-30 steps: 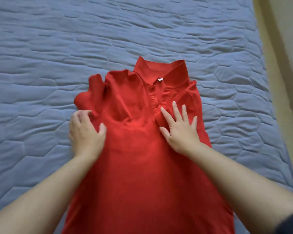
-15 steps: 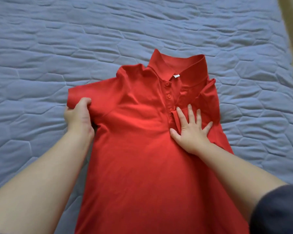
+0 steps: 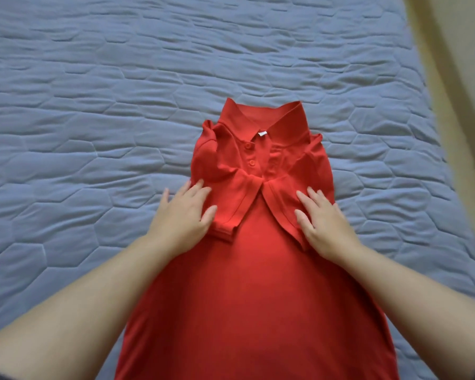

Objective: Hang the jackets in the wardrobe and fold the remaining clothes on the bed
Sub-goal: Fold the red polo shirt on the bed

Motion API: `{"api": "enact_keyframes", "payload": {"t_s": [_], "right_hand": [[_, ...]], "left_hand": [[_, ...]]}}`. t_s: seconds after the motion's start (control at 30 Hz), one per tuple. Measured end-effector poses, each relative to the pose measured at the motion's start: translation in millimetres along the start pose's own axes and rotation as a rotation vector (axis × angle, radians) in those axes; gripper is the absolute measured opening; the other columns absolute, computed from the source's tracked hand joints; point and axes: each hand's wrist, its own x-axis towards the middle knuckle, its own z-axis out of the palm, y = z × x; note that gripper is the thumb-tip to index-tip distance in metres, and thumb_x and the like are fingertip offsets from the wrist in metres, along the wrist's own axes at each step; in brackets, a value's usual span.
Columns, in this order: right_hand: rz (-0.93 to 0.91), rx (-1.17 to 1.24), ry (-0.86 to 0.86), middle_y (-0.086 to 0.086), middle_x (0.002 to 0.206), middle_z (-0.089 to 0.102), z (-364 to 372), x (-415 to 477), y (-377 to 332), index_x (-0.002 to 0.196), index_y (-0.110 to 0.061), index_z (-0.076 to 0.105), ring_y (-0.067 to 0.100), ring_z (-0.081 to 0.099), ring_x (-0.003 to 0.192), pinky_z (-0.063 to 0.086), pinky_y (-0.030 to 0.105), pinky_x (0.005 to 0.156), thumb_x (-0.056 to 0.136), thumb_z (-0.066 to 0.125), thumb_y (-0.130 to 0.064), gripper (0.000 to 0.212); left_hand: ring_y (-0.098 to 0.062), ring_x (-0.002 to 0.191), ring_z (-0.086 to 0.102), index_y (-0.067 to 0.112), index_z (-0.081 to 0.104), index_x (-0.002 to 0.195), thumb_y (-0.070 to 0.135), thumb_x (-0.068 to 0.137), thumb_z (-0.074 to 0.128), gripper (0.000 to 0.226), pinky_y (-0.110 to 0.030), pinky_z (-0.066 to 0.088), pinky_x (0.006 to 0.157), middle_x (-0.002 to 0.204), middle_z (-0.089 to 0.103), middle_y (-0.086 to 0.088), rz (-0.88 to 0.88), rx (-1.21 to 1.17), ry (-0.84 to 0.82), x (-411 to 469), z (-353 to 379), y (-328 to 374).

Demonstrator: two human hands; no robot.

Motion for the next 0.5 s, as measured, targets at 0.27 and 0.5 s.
{"api": "enact_keyframes", "payload": {"t_s": [0.27, 0.5], "right_hand": [[-0.138, -0.123, 0.171, 0.003, 0.155, 0.029, -34, 48, -16, 0.145, -0.021, 0.038, 0.022, 0.021, 0.145, 0.022, 0.045, 0.115, 0.086, 0.051, -0.014, 0.06], [-0.046, -0.156, 0.03, 0.001, 0.161, -0.009, -3, 67, -27, 0.152, -0.033, 0.004, 0.026, -0.007, 0.148, 0.008, 0.064, 0.111, 0.094, 0.04, -0.033, 0.069]], "left_hand": [[-0.028, 0.13, 0.038, 0.019, 0.043, 0.139, -0.006, 0.076, 0.056, 0.069, -0.042, 0.035, 0.103, 0.137, 0.049, -0.009, 0.021, -0.074, 0.242, 91, -47, -13], [-0.012, 0.137, 0.035, 0.033, 0.044, 0.134, 0.014, 0.077, 0.059, 0.062, -0.039, 0.017, 0.113, 0.142, 0.045, 0.003, 0.565, 0.684, -0.301, 131, -77, -7]]}}
